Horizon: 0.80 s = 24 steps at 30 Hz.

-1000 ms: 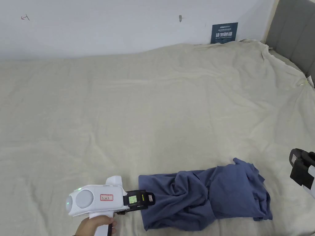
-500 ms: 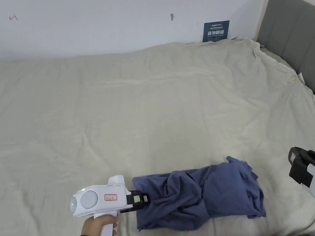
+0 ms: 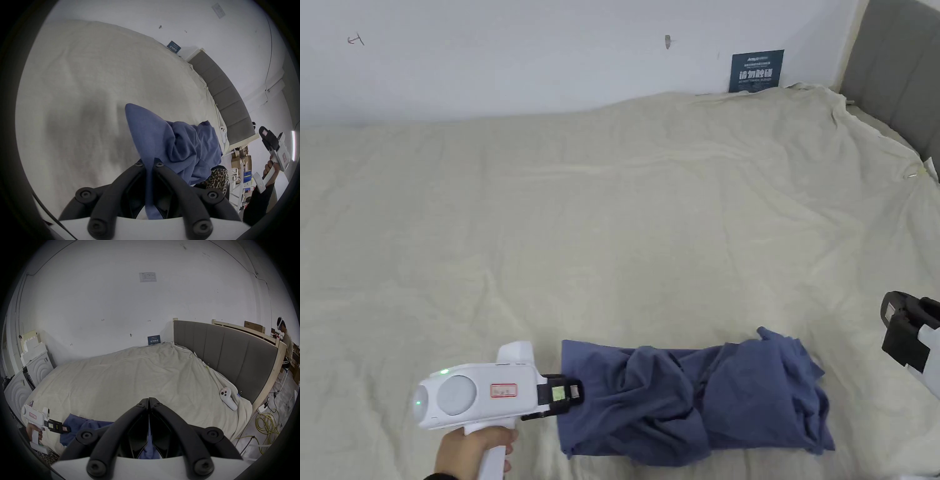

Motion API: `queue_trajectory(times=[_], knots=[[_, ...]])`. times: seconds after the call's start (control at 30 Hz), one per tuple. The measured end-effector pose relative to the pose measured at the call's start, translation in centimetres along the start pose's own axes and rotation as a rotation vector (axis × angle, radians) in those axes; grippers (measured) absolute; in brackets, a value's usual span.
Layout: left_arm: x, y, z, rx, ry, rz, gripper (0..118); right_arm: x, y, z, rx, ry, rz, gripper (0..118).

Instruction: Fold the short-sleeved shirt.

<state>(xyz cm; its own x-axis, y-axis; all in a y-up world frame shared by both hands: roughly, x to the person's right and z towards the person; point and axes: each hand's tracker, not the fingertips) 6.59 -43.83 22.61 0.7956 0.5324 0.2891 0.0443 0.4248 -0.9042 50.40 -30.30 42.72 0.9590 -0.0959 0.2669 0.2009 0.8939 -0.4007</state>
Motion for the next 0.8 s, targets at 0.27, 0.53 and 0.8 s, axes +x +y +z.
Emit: queue_trajectory(times=[0.27, 0.53, 0.8], knots=[[-6.2, 0.1, 8.7, 0.069, 0.173, 0.054, 4, -1.8, 0.4, -0.7, 0.007, 0.046, 0.017, 0], [-9.8, -0.6, 14.1, 0.103, 0.295, 0.106, 4, -3.4, 0.3, -1.0, 0.005, 0.090, 0.029, 0], [-2.4, 1.0, 12.8, 0.064, 0.232, 0.003, 4, -3.3, 0.1, -0.8, 0.004, 0.098, 0.027, 0]])
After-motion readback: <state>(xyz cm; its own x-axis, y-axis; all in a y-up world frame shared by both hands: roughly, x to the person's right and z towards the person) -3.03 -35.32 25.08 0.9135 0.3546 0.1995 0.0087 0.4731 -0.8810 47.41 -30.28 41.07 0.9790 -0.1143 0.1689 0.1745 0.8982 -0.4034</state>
